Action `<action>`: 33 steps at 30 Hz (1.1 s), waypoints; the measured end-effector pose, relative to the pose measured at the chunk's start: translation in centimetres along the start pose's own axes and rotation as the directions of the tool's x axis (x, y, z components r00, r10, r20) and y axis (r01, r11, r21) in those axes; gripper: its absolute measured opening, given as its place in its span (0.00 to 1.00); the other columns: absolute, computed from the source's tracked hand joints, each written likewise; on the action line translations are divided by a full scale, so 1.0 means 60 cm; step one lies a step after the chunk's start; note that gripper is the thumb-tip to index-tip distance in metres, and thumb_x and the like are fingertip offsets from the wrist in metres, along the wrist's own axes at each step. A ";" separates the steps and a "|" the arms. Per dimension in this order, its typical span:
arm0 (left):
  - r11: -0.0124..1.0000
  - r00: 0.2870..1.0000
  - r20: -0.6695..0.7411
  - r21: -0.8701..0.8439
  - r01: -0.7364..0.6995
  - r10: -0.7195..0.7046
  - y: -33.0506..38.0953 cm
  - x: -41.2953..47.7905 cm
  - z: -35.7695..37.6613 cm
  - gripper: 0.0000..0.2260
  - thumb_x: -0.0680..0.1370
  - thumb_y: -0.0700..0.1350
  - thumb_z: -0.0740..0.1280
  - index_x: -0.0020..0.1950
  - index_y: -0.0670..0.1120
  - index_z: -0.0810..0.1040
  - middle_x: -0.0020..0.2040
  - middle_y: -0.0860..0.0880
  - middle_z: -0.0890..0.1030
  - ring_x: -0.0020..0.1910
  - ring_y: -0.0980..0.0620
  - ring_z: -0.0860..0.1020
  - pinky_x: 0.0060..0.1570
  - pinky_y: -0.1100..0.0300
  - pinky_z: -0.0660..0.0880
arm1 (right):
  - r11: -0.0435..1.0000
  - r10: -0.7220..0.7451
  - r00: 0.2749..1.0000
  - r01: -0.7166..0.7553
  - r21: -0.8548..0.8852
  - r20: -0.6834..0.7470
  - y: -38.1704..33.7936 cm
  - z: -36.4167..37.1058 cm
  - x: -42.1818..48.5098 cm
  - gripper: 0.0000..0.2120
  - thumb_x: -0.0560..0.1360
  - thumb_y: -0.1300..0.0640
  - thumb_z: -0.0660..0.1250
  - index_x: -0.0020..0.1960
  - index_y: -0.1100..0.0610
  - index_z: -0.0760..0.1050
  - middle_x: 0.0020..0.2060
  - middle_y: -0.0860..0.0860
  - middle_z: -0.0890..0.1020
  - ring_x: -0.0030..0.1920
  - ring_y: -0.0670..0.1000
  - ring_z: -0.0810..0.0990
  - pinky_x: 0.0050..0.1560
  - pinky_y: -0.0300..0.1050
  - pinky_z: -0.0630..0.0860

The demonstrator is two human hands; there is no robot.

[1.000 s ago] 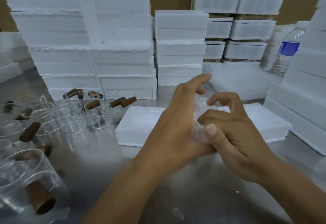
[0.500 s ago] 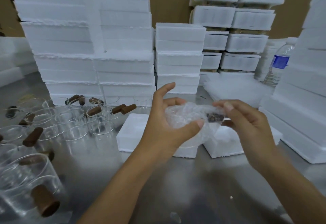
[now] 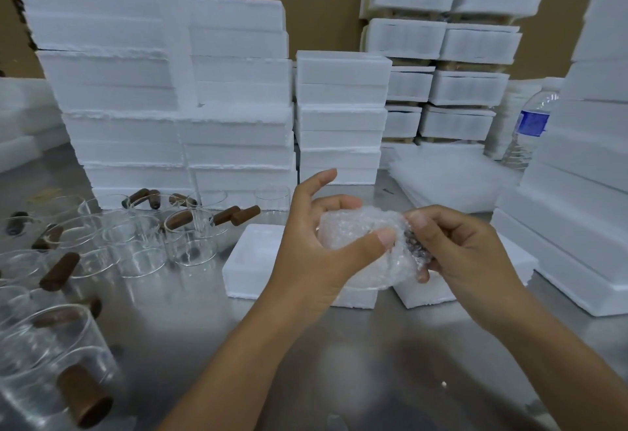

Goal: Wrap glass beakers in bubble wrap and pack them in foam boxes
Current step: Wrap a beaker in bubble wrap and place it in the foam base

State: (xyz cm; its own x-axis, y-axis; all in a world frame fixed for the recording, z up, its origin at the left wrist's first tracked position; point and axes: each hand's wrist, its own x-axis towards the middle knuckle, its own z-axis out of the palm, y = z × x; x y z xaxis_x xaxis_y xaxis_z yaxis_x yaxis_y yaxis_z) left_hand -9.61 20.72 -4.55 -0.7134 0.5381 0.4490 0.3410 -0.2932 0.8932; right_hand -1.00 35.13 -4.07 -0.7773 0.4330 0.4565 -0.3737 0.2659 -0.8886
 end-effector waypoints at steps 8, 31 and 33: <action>0.991 0.998 0.033 0.124 0.052 -0.056 -0.008 -0.013 0.031 0.18 0.72 0.63 0.64 0.56 0.59 0.66 0.58 0.64 0.73 0.55 0.72 0.73 0.52 0.74 0.68 | 0.992 0.035 0.850 0.035 0.122 -0.525 -0.005 -0.043 0.018 0.11 0.70 0.45 0.67 0.39 0.52 0.81 0.36 0.49 0.81 0.38 0.47 0.79 0.37 0.36 0.78; 0.511 0.859 0.506 0.720 -0.471 0.079 -0.038 -0.026 0.030 0.15 0.78 0.40 0.63 0.63 0.52 0.74 0.60 0.55 0.76 0.58 0.58 0.66 0.54 0.61 0.69 | 0.939 -0.091 0.900 -0.065 -0.338 -0.426 0.022 -0.062 0.029 0.11 0.79 0.55 0.62 0.39 0.49 0.77 0.28 0.42 0.78 0.28 0.37 0.74 0.29 0.27 0.70; 0.502 0.853 0.517 0.722 -0.476 0.065 -0.035 -0.028 0.026 0.14 0.78 0.42 0.64 0.63 0.53 0.74 0.60 0.56 0.77 0.59 0.58 0.64 0.54 0.63 0.68 | 0.939 -0.065 0.933 -0.063 -0.338 -0.354 0.024 -0.058 0.027 0.11 0.79 0.57 0.62 0.39 0.50 0.77 0.28 0.43 0.80 0.29 0.38 0.76 0.32 0.30 0.75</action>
State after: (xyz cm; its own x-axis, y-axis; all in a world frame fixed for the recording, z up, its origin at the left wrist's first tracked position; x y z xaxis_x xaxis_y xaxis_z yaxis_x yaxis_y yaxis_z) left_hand -8.19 21.65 -7.12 -0.2698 0.8488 0.4547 0.9529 0.1673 0.2532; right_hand -1.01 39.23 -4.47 -0.5214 0.6918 0.4995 -0.1311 0.5134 -0.8480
